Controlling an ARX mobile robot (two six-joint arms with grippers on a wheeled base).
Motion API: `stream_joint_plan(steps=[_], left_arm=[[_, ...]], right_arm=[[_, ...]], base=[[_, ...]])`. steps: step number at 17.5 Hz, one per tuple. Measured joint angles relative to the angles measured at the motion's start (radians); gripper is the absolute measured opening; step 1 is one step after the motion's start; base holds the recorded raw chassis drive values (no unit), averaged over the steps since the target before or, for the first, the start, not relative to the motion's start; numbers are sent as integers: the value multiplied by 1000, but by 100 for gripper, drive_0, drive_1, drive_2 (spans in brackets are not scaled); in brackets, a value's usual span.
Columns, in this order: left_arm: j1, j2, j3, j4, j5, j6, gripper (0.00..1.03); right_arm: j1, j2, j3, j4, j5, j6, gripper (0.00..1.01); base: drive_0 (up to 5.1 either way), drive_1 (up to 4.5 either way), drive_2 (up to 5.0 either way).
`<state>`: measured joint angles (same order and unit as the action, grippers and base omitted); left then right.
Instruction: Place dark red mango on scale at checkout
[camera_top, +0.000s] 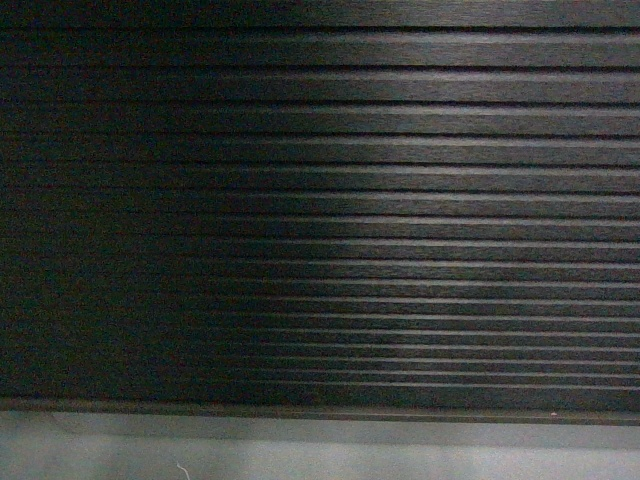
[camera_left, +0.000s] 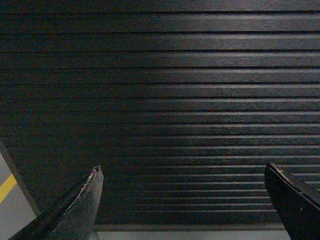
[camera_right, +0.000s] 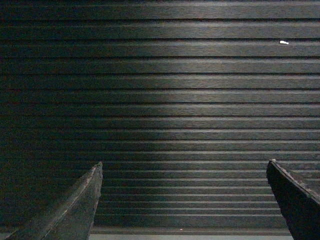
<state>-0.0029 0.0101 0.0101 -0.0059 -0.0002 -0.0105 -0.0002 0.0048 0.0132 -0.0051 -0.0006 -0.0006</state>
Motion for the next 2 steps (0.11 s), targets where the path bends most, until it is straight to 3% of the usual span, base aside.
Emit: stream_joint_plan(steps=[2], left_arm=[[0,0,0,0,0,0,98]], right_arm=[[0,0,0,0,0,0,98]], base=[[0,0,0]])
